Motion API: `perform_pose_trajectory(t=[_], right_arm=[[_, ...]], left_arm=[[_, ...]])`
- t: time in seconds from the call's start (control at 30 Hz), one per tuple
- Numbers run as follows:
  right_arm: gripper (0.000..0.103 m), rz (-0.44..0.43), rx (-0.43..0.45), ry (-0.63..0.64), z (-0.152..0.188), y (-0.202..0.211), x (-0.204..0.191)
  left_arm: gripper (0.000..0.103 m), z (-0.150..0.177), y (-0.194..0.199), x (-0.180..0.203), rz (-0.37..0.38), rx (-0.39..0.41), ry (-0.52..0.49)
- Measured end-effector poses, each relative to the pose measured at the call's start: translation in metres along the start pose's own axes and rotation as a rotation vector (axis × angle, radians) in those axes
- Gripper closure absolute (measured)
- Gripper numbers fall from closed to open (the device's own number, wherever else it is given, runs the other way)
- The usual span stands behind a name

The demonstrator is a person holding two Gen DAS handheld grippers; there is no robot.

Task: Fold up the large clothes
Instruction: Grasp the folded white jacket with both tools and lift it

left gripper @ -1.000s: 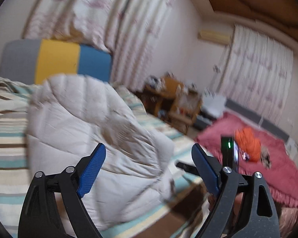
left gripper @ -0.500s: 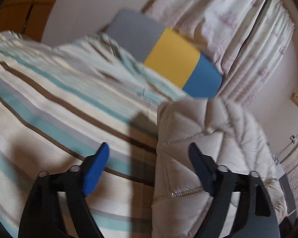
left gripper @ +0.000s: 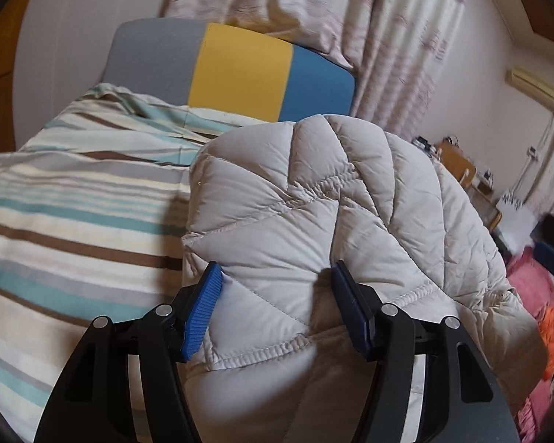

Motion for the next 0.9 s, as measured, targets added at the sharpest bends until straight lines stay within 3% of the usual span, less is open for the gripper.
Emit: perform_pose_trajectory(t=[0.13, 0.23, 0.43, 0.6, 0.9], right_arm=[[0.042, 0.052, -0.091, 0.074, 0.010, -0.047, 0.004], [0.043, 0.101, -0.136, 0.060, 0.021, -0.071, 0.025], [0.042, 0.155, -0.151, -0.018, 0.038, -0.079, 0.074], [0.040, 0.132, -0.183, -0.153, 0.054, -0.081, 0.108], [0.040, 0.144, -0.160, -0.203, 0.080, -0.083, 0.119]], left_arm=[[0.042, -0.006, -0.007, 0.011, -0.019, -0.020, -0.062], [0.041, -0.009, -0.010, 0.014, -0.015, -0.031, -0.073], [0.039, -0.019, -0.017, 0.036, 0.006, -0.035, -0.155], [0.039, -0.020, -0.025, 0.046, 0.004, -0.032, -0.195], [0.030, 0.000, -0.052, 0.056, -0.033, -0.073, -0.269]])
Point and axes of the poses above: each gripper's, at about its wrist camera, not at the fingertips, and y roughly against the way its jaws point, x to its right, z to its underside, the point moved 2 cm from there along -y, roughly the way its jaws point, and after that the axes turned 11 degrees about -y, right-handed, at the moved point
